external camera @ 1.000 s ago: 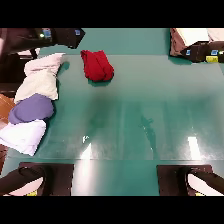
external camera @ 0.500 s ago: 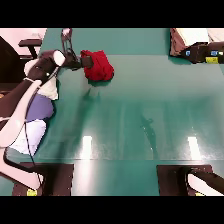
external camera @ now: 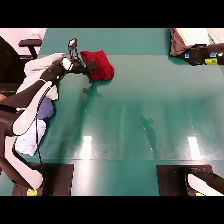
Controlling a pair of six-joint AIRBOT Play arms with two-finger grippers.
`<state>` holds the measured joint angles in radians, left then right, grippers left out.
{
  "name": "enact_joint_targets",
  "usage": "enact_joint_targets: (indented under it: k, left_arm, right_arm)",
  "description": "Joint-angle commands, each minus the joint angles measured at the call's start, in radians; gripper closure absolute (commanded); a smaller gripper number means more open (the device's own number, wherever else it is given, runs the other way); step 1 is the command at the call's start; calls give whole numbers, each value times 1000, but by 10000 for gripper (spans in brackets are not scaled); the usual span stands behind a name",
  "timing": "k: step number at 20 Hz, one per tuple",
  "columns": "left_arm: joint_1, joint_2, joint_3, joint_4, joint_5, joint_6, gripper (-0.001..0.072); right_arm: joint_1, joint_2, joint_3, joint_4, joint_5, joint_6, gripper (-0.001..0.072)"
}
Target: Fold the shirts.
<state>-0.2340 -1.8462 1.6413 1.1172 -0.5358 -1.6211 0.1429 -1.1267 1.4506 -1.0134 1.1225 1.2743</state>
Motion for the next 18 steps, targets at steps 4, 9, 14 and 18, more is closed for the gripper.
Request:
enact_joint_targets:
  k: [4, 9, 14, 18]
  left_arm:
    - [10, 153, 248, 110, -174, 87, 683]
    - [6, 490, 352, 133, -310, 190, 683]
    - [-98, 602, 344, 147, -581, 190, 683]
    - [-332, 598, 181, 129, -520, 209, 682]
  right_arm:
    - [-5, 55, 2, -1, -57, 0, 694]
    - [-5, 193, 2, -10, -169, 0, 694]
    - [-5, 277, 2, -8, -184, 1, 694]
    - [-5, 310, 2, -9, -184, 1, 694]
